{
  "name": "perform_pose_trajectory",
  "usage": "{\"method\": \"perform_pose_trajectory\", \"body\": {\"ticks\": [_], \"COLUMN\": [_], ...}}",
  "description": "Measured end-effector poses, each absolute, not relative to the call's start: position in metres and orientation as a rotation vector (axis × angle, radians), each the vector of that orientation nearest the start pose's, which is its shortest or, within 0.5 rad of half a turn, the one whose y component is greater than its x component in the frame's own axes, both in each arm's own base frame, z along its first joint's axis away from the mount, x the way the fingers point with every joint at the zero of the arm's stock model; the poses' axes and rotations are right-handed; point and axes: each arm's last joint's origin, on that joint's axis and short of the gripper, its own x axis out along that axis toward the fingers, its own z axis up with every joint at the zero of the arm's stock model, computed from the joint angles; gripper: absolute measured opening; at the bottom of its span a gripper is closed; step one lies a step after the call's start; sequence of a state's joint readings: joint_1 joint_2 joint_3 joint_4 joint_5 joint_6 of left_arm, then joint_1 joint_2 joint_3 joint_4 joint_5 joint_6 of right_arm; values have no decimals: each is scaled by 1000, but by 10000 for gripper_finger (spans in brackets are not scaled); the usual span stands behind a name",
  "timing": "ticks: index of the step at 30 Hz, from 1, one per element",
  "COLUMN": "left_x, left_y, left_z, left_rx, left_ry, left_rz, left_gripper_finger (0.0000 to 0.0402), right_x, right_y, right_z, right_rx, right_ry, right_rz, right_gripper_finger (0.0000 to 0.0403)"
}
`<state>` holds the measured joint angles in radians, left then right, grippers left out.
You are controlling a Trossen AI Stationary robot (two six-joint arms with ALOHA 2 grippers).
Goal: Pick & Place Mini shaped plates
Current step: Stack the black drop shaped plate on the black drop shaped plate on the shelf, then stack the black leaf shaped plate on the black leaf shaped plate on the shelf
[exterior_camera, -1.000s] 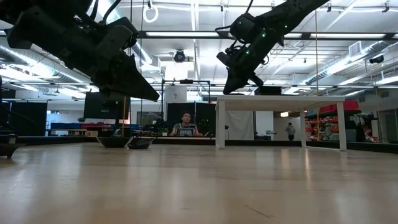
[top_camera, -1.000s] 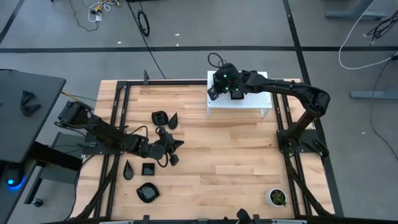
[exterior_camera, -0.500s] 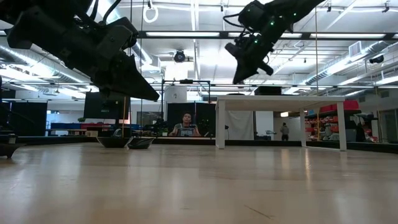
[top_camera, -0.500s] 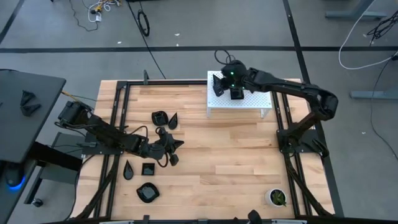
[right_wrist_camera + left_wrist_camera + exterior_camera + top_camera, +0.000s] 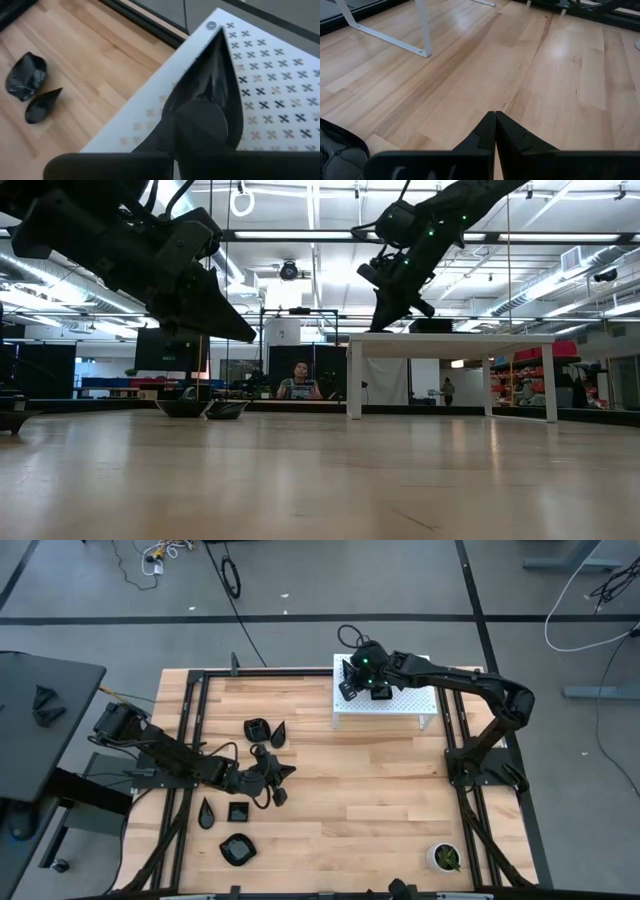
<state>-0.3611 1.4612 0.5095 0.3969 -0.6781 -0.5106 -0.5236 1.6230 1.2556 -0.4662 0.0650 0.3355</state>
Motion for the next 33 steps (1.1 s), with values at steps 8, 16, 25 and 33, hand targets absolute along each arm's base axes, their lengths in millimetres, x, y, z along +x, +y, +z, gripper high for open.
{"method": "perform_pose_trajectory", "body": {"ticks": [8,16,25,33], "left_x": [249,248,245,217], "left_y": [-75,-74,-76,-65], "left_z": [154,153,151,168], "left_rx": [-220,-218,-175,-225], "left_ry": [389,392,445,551], "left_rz": [421,422,386,464], "left_gripper_finger": [14,14,14,14], "right_x": [305,311,339,319], "right_y": [-176,-158,-33,107], "right_z": [266,289,312,263], "right_rx": [491,367,132,-5], "right_ry": [685,584,516,546], "right_rz": [-676,-592,-372,-6], "right_gripper_finger": [6,6,2,3]}}
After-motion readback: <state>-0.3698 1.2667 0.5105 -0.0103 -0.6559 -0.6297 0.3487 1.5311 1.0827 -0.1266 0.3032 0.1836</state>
